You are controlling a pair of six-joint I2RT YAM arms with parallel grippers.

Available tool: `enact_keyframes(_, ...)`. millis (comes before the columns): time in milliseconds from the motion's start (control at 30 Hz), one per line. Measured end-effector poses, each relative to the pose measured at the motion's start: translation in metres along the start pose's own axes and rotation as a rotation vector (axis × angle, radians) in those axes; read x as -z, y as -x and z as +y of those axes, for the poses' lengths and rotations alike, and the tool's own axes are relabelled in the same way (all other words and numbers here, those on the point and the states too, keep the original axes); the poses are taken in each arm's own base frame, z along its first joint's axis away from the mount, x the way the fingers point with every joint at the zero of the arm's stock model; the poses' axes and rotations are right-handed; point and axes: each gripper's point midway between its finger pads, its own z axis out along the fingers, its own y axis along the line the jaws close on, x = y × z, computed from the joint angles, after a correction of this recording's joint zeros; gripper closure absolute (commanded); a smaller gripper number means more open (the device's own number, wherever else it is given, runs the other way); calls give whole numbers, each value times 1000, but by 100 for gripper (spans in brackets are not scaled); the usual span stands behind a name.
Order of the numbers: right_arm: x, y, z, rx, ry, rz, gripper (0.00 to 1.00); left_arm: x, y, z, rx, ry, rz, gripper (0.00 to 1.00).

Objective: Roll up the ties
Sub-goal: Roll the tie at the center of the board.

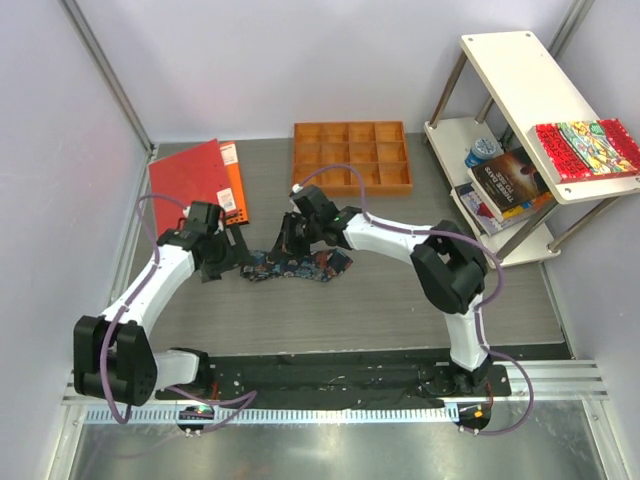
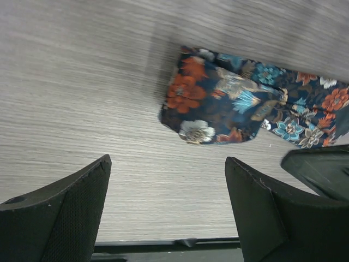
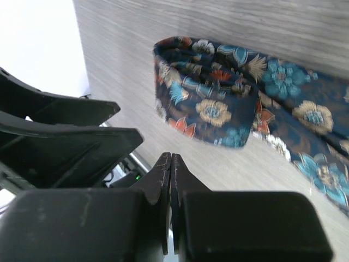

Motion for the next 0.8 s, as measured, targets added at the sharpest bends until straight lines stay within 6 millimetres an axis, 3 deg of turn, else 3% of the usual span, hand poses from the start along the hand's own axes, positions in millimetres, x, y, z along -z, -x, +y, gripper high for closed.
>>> enact_keyframes(133,-19,-1,-6,-5,-9,24,96,-6,-1,7,93,-41,23,19)
enact_keyframes(467,-44,-3,-42,-33,-65,54,98,-20,1,-8,148,-146,5,24)
enact_keyframes(800,-46,3,-53,-48,-63,54,98,-41,-1,-10,169,-175,-7,31)
